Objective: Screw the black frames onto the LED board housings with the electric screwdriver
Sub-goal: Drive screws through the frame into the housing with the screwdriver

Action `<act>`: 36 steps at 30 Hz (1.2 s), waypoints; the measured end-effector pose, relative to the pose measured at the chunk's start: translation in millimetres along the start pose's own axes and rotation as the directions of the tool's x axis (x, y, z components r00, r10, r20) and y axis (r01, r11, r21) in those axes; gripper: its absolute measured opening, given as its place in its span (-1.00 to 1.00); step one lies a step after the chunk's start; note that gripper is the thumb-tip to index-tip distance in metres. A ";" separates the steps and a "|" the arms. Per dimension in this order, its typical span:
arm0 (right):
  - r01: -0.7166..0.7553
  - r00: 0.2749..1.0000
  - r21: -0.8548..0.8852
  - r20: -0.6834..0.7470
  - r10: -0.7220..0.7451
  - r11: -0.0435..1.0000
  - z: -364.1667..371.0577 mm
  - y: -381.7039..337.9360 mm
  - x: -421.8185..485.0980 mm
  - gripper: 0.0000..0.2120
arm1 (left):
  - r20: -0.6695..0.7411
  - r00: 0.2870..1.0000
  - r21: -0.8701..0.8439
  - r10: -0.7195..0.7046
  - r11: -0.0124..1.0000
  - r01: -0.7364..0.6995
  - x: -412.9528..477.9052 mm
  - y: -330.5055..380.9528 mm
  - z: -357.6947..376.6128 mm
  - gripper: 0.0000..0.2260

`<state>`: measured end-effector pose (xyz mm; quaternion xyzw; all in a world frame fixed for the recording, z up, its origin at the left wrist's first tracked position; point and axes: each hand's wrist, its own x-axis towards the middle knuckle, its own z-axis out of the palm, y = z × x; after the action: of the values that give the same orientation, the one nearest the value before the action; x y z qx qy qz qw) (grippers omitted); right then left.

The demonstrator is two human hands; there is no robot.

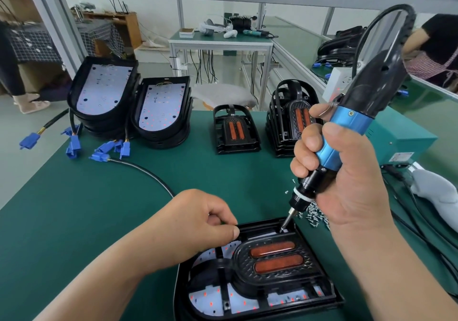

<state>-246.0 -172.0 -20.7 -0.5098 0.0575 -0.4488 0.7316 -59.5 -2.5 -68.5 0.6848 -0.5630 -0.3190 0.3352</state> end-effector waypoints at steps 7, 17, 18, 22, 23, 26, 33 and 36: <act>0.006 1.000 -0.001 -0.007 -0.006 1.000 -0.9 -2.9 -0.6 -0.75 | -0.013 1.000 -0.003 0.010 1.000 -0.010 -1.6 0.5 1.3 -0.89; 0.000 0.997 -0.047 0.074 0.003 0.999 3.2 1.6 -2.5 -0.77 | -0.027 0.999 0.008 -0.021 1.000 0.021 -1.2 2.0 5.9 -0.91; -0.002 0.997 -0.052 0.076 0.006 0.999 3.8 1.6 -2.5 -0.76 | -0.026 0.999 0.007 -0.023 1.000 0.023 -1.4 1.8 6.0 -0.91; -0.030 0.998 -0.049 0.049 0.032 0.998 5.3 0.4 -2.7 -0.76 | -0.022 1.000 0.008 -0.018 1.000 0.018 -0.6 0.8 5.7 -0.91; -0.036 0.998 -0.050 0.042 0.038 0.998 5.8 0.1 -2.7 -0.77 | -0.020 1.000 0.012 -0.016 1.000 0.016 -0.4 0.3 5.7 -0.91; -0.050 0.997 -0.061 0.048 0.053 0.997 8.5 -0.8 -2.5 -0.84 | -0.018 1.000 0.012 -0.015 1.000 0.015 0.6 -2.0 6.1 -0.88; -0.078 0.995 -0.070 0.058 0.082 0.995 9.0 -0.7 -0.6 -0.82 | -0.017 1.000 -0.006 -0.016 1.000 0.016 2.1 -5.9 7.1 -0.84; -0.098 0.985 -0.041 0.138 0.103 0.994 6.0 1.9 -0.9 -0.81 | -0.005 1.000 -0.012 -0.008 1.000 0.008 3.7 -4.1 6.3 -0.85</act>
<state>-242.1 -167.1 -19.7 -0.5490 0.0395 -0.3737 0.7466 -61.7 -6.2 -75.6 0.6859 -0.5573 -0.3219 0.3395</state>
